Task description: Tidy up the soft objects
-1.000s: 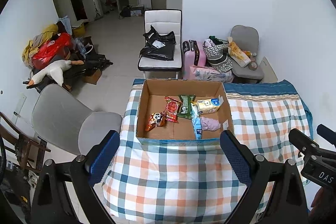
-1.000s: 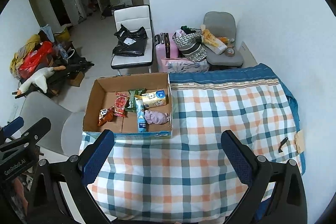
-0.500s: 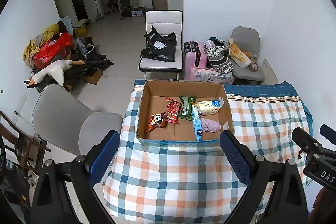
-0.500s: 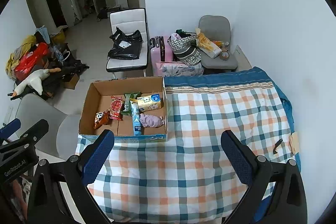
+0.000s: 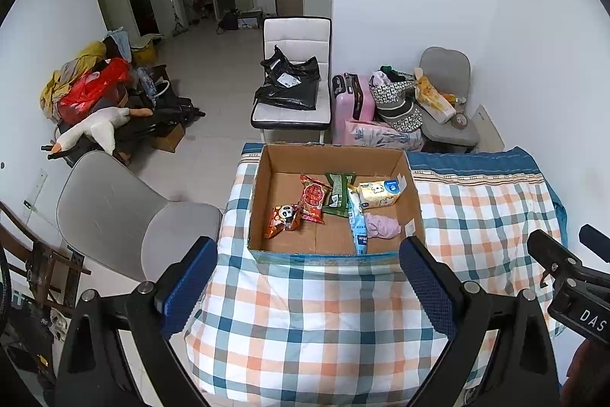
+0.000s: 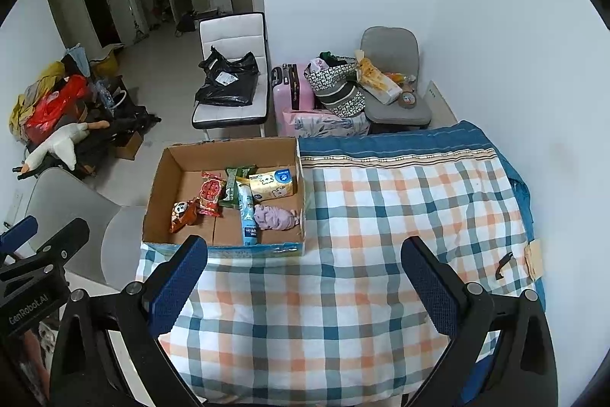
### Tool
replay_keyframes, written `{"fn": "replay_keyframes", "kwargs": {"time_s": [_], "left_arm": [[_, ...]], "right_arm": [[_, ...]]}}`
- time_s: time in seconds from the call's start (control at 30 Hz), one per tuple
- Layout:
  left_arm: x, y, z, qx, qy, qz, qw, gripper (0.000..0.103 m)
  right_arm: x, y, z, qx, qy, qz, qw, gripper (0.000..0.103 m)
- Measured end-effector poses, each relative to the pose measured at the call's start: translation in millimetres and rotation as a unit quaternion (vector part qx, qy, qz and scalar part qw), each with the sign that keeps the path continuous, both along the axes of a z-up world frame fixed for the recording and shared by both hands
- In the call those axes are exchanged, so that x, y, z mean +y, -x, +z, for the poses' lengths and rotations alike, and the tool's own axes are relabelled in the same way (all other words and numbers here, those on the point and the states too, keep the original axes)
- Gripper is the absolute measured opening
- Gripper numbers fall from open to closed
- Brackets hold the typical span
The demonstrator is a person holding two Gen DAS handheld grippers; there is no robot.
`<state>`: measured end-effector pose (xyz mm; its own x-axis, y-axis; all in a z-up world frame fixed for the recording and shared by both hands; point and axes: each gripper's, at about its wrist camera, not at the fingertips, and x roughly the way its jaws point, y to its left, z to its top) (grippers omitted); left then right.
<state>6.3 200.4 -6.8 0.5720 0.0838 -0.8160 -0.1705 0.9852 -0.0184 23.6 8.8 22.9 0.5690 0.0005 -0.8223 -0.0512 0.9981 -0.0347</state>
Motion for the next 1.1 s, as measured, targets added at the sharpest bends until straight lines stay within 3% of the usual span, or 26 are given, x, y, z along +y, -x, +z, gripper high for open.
{"fn": "replay_keyframes", "kwargs": {"time_s": [1.1], "left_arm": [[-2.3, -0.2, -0.2, 0.000, 0.002, 0.000, 1.0000, 0.098]], "right_arm": [[4.0, 1.6, -0.9, -0.003, 0.005, 0.002, 1.000, 0.103]]}}
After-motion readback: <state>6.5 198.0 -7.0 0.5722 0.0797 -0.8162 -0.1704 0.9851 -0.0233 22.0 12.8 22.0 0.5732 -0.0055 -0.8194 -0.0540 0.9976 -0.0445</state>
